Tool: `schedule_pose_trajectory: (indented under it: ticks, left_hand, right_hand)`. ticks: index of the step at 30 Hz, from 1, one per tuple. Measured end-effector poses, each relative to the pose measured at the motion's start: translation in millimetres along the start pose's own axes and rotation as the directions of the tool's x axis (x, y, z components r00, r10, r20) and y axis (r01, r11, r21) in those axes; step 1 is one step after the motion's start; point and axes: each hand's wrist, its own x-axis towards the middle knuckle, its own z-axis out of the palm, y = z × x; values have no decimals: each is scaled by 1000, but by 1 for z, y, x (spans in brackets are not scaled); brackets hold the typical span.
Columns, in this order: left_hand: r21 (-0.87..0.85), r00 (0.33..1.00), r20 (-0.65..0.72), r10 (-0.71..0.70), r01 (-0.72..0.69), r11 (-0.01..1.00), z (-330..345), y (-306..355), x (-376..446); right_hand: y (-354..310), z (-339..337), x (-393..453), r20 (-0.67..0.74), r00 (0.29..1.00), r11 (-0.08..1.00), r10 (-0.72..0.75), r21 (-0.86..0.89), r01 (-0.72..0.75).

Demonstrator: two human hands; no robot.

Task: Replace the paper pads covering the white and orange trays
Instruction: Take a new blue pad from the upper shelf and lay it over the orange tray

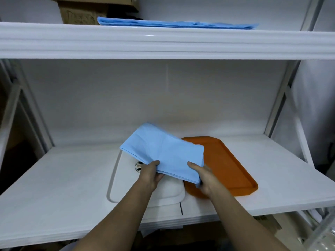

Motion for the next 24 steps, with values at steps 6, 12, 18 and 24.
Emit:
schedule_pose_trajectory:
  ticks: [6, 12, 18, 24]
  left_hand:
    - [-28, 997, -44, 58, -59, 998, -5, -6, 9]
    - [176, 986, -164, 11, 18, 984, -18, -13, 29]
    - [607, 972, -135, 191, -71, 792, -3, -46, 52]
    - [934, 959, 142, 247, -212, 288, 20, -75, 68]
  right_hand:
    - [-19, -42, 5, -22, 979, 924, -201, -337, 182]
    - [-37, -92, 20, 51, 980, 832, -193, -521, 191]
    - [-40, -126, 52, -108, 927, 690, -360, -700, 186]
    - [-35, -157, 78, -155, 833, 463, -531, -876, 133]
